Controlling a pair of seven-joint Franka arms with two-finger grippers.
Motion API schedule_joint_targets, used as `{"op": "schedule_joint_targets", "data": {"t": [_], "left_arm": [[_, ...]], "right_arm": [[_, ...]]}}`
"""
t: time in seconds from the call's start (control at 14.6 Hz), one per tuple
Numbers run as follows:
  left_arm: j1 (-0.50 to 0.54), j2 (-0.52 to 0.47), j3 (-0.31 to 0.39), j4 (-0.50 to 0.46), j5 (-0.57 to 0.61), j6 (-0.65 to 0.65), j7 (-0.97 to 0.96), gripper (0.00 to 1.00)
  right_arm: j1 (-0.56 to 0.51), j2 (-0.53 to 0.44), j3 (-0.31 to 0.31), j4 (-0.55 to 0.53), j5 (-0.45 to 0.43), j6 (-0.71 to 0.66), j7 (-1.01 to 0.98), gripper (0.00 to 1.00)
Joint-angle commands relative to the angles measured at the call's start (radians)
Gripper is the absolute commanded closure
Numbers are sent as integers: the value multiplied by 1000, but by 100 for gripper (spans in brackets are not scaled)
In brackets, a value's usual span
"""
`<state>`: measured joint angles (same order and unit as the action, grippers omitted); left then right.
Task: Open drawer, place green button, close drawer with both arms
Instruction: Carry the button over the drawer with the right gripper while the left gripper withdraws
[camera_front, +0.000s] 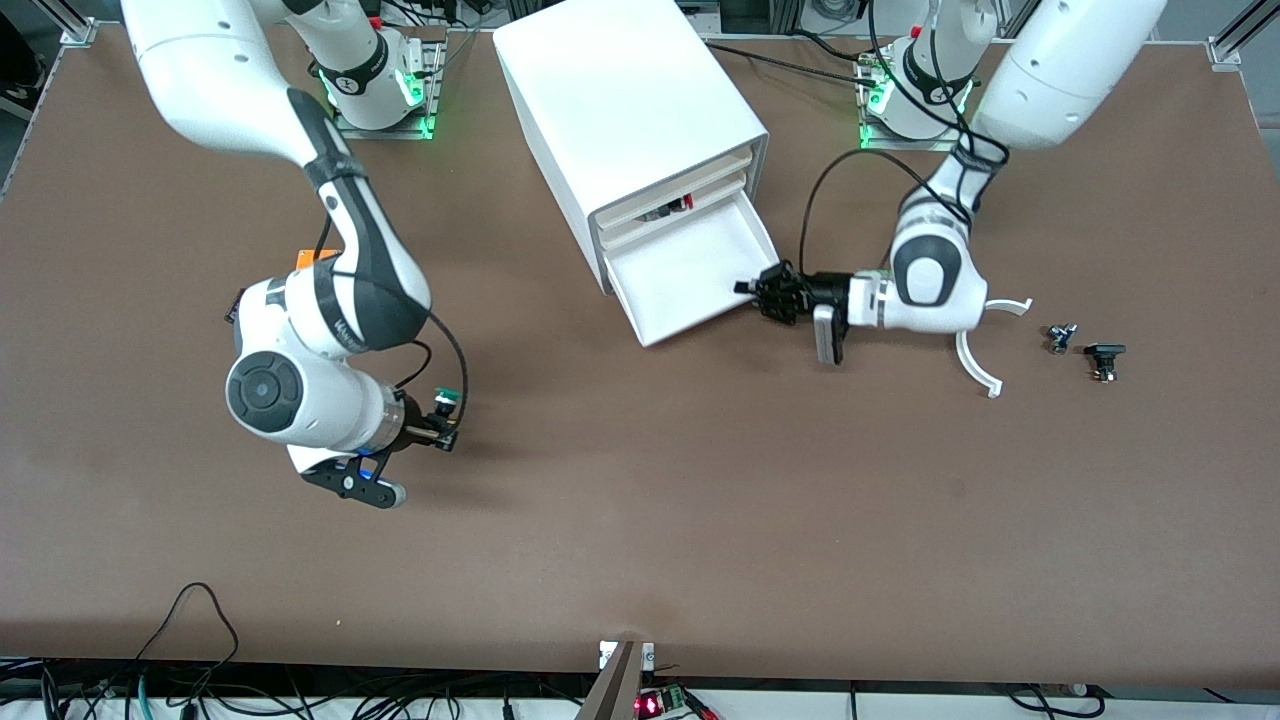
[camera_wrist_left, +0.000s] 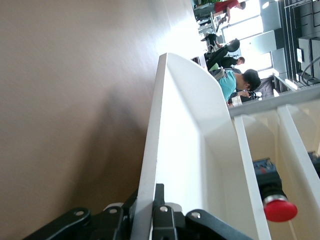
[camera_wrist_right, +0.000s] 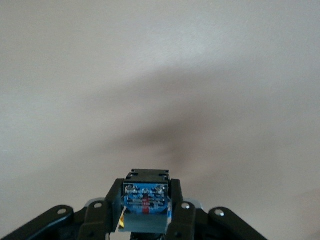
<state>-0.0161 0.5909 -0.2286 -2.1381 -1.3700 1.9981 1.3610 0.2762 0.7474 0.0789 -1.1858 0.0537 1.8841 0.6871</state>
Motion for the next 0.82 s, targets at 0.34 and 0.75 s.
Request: {"op": "schedule_joint_targets", "data": {"t": [0.34,0.75], "left_arm": [[2,107,43,175,51,83,17,73],[90,99,41,268,224,-36,-9,0]], "right_arm": [[201,10,-5,95,3,-14,498,100],[346,12,-16,100,-5,49,797,100]]}}
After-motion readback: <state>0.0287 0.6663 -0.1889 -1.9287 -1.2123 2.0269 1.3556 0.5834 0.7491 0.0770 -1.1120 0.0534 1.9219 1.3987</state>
